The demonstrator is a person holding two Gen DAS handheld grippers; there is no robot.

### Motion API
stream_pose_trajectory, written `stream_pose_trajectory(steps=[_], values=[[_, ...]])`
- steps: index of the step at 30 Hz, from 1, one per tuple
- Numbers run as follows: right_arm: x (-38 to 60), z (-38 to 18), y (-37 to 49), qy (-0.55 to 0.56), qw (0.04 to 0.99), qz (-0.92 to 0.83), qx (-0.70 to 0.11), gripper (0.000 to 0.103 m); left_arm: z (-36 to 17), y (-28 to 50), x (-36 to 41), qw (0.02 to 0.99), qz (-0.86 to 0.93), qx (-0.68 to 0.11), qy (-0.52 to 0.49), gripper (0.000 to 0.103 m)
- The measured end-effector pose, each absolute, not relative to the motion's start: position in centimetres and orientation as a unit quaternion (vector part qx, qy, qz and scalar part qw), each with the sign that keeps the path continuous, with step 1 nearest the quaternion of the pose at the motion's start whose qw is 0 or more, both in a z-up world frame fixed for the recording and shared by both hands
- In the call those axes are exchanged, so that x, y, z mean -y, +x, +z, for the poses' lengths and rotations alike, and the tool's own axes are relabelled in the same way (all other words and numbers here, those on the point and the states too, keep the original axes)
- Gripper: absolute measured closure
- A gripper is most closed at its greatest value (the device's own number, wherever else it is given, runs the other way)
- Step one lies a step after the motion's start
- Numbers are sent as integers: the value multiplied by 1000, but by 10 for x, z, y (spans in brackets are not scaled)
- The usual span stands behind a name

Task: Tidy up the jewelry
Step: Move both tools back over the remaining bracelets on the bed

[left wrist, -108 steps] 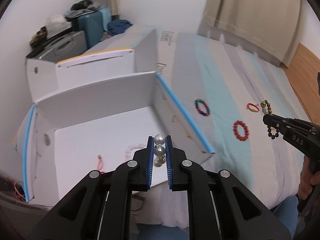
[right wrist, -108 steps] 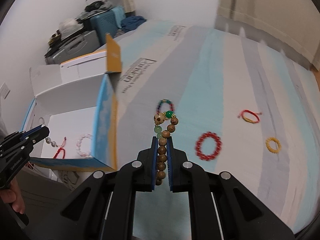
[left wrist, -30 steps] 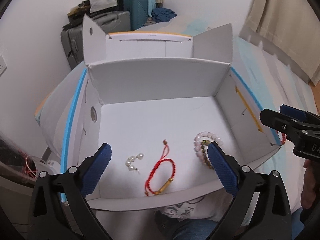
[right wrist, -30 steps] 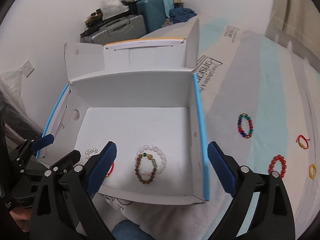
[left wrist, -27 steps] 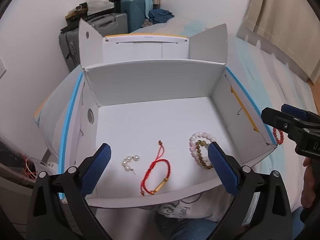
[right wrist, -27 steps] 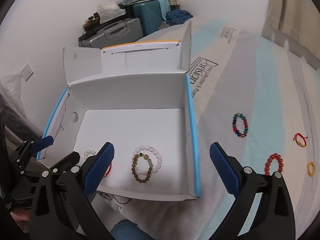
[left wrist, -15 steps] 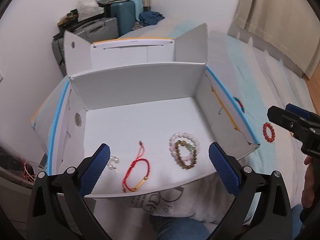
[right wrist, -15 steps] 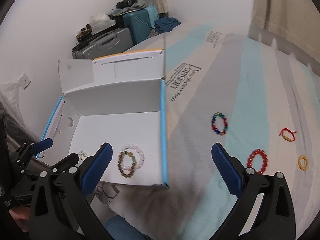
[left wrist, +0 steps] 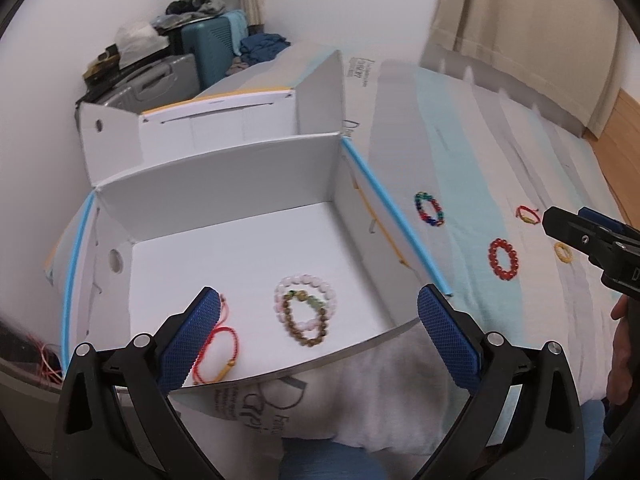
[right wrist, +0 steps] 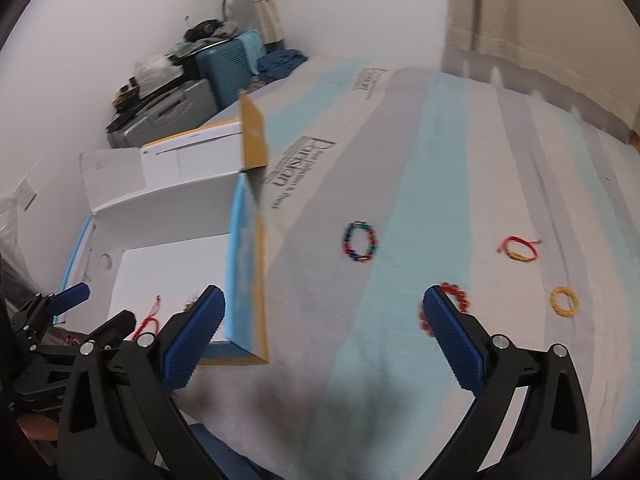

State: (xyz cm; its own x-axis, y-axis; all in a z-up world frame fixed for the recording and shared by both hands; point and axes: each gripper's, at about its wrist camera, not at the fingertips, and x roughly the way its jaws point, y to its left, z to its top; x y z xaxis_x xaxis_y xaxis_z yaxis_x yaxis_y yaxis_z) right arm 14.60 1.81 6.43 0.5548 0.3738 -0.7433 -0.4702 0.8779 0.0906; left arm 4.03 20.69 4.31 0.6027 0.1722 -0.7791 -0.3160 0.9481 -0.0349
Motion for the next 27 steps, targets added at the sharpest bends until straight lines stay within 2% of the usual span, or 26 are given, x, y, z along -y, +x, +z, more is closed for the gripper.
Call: stream_pose_trajectory(steps=[27], values=[[153, 71, 174, -33, 903, 97, -417, 8, 44, 106, -78, 904, 41, -424, -34, 6]])
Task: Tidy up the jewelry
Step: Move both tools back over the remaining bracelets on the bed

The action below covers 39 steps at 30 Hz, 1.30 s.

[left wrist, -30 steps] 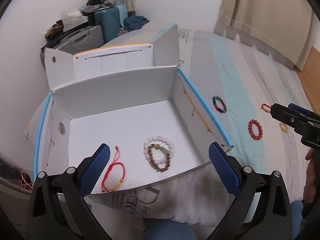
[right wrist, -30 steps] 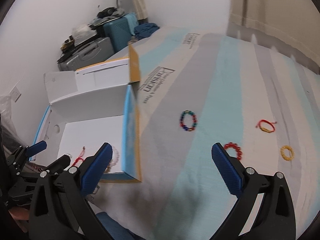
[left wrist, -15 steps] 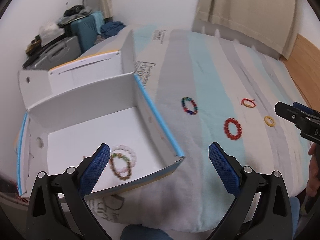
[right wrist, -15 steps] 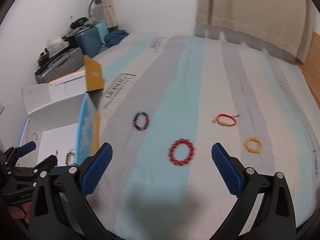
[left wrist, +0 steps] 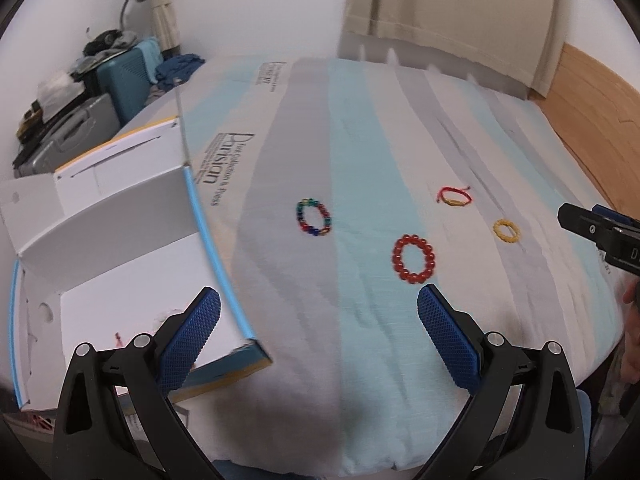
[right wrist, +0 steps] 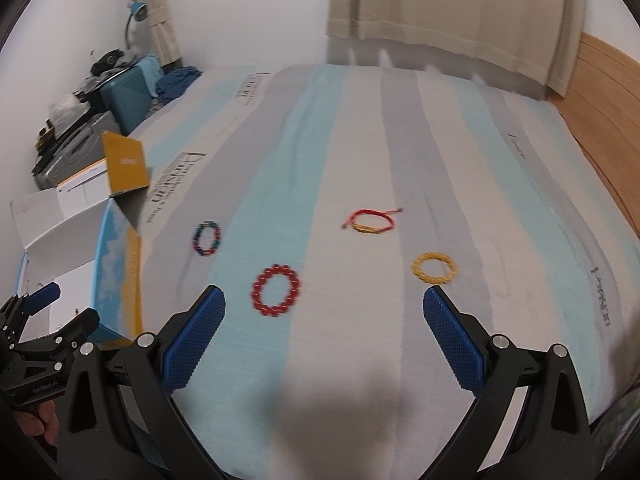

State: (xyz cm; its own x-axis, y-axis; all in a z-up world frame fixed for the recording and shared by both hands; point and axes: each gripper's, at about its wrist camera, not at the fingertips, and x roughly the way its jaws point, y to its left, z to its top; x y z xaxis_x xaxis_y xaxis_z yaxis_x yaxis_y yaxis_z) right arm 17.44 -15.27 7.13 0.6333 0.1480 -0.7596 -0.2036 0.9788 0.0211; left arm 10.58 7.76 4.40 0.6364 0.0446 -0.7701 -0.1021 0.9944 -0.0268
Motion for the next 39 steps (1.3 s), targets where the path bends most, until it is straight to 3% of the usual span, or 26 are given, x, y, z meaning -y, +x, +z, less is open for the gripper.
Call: stream_pose_trajectory(steps=[13, 28, 39], values=[[217, 42, 203, -15, 895, 59, -442, 8, 14, 147, -25, 897, -7, -442, -12, 6], [269, -27, 293, -23, 867, 31, -497, 8, -59, 234, 3, 870, -34, -491, 2, 6], [278, -76, 335, -45, 843, 22, -536, 16, -88, 267, -3, 862, -34, -506, 3, 8]])
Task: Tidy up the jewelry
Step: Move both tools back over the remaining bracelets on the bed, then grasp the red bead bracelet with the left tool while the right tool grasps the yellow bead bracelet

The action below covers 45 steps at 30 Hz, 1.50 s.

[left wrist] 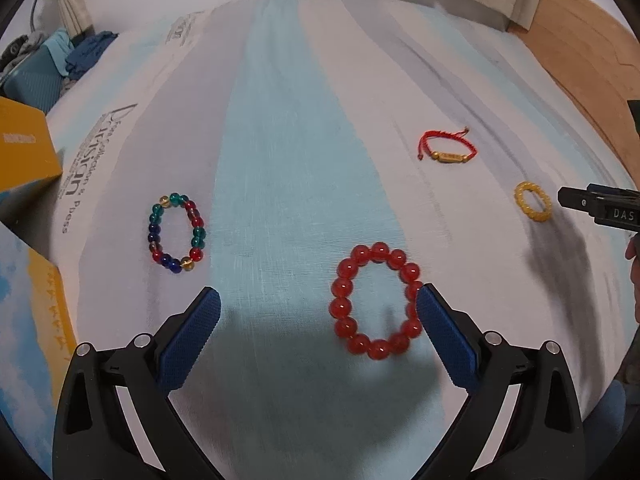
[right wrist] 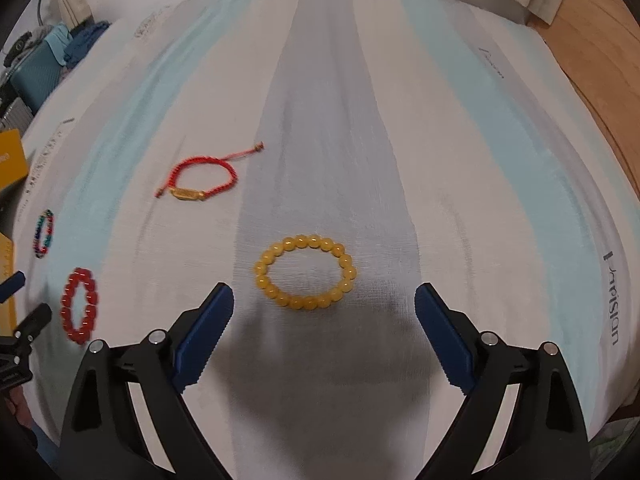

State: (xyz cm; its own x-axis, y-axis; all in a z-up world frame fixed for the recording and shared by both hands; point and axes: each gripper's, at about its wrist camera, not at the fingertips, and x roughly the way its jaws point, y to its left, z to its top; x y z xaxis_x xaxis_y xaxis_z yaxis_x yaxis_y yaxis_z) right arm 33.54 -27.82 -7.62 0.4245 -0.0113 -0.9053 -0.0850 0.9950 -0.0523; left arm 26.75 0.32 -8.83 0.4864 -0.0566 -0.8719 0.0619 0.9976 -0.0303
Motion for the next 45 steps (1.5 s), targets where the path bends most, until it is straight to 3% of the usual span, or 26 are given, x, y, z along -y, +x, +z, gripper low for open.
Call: stream_pose_trajectory(steps=[8, 21, 29, 38, 45], values=[[282, -104, 353, -40, 824, 22, -564, 36, -108, 281, -4, 852, -38, -522, 3, 19], [283, -124, 365, -28, 813, 18, -582, 53, -128, 287, 4, 843, -39, -536, 9, 26], [277, -124, 362, -39, 815, 19, -578, 76, -127, 284, 5, 843, -33, -537, 15, 50], [278, -120, 368, -44, 817, 16, -575, 93, -124, 279, 14, 831, -59, -553, 26, 87], [277, -113, 363, -46, 818, 19, -573, 94, -113, 276, 15, 828, -77, -555, 21, 90]])
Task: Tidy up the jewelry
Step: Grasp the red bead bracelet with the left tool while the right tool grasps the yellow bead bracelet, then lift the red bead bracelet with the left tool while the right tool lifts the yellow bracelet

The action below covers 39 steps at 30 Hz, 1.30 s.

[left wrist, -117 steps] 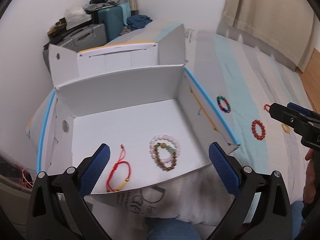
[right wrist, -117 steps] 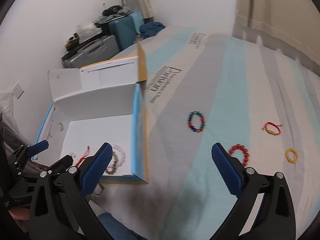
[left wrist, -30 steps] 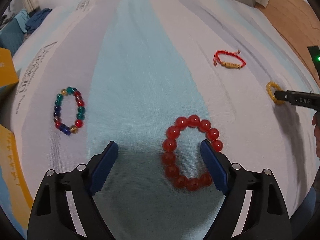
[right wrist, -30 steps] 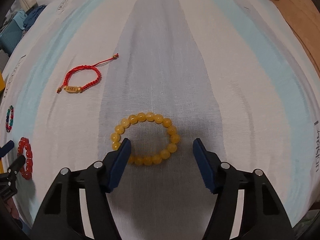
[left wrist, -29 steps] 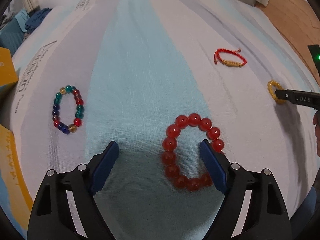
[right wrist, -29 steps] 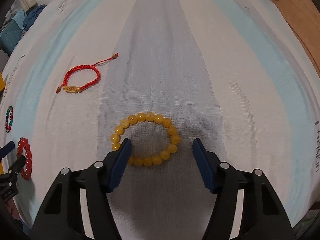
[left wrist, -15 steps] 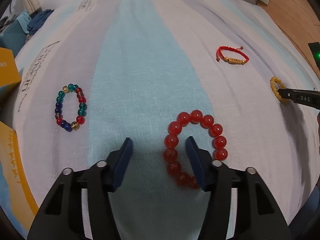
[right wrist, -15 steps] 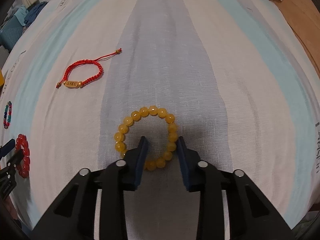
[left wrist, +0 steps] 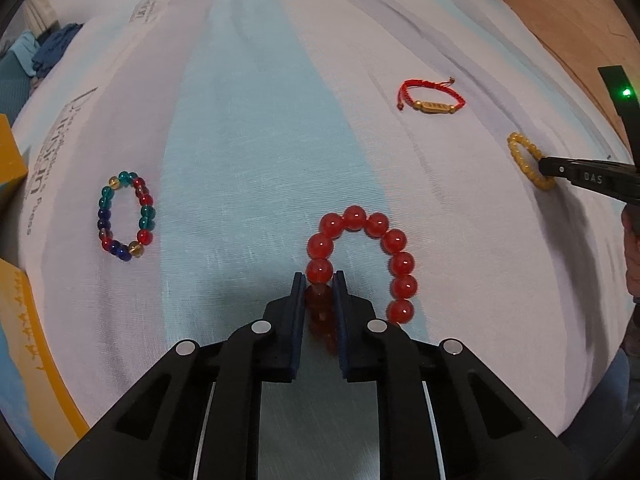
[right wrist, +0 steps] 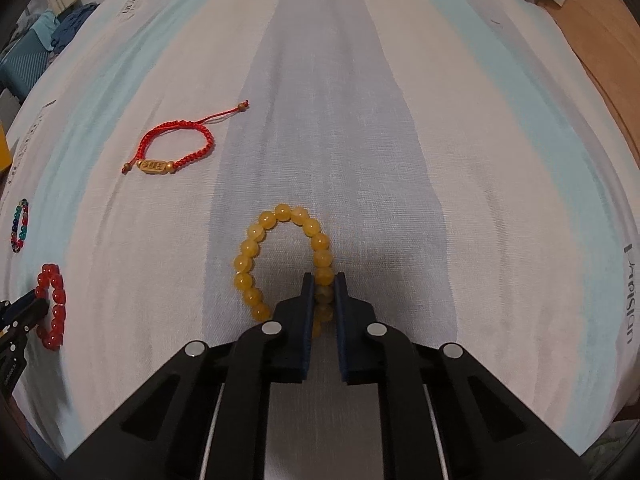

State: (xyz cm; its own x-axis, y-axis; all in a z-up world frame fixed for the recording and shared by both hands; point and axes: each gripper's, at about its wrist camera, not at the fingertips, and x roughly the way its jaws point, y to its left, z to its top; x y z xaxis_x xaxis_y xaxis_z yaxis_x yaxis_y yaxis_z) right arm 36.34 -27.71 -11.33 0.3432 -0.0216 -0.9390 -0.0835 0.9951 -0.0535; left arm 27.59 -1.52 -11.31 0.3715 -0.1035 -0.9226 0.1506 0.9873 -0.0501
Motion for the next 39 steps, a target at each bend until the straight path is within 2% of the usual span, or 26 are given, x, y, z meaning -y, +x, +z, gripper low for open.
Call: stream_pose_trajectory(steps=[39], values=[[275, -38, 289, -43, 867, 33, -495, 94, -45, 237, 11, 857, -85, -509, 6, 91]])
